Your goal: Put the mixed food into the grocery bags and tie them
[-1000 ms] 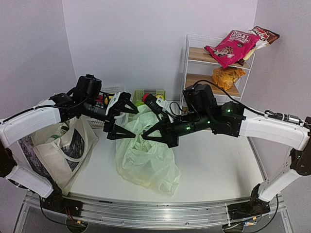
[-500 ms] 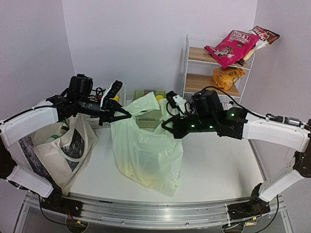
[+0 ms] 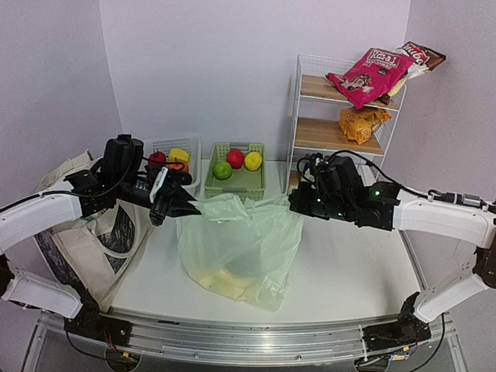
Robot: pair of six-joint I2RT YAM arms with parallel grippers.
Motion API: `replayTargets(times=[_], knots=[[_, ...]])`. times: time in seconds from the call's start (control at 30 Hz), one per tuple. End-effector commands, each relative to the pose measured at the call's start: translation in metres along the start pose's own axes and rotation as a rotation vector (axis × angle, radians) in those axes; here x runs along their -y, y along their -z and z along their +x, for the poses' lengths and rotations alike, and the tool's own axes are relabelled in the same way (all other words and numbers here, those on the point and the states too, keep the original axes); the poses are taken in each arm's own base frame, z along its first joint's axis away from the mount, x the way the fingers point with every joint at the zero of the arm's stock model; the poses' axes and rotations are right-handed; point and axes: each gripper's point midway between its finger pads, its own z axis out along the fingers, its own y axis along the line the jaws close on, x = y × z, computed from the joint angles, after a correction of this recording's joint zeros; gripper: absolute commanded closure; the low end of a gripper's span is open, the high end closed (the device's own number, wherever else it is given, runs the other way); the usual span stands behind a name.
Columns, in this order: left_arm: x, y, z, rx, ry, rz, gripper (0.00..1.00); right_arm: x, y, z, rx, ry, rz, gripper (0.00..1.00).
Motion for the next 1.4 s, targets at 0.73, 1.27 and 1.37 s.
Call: replayTargets(times=[0.73, 1.27, 1.37], knots=[[-0.032, -0.021, 0.000, -0.009, 0.670, 0.006, 1.00, -0.190, 0.035, 0.058, -0.195, 0.661, -0.991, 0.81], [-0.043, -0.011, 0.038, -0.089, 0.720, -0.053, 1.00, -0.173, 0.041, 0.064, -0.156, 0.607, -1.009, 0.34], [-0.044, -0.011, 0.036, -0.078, 0.717, -0.046, 1.00, -0.176, 0.040, 0.060, -0.133, 0.598, -1.014, 0.33]])
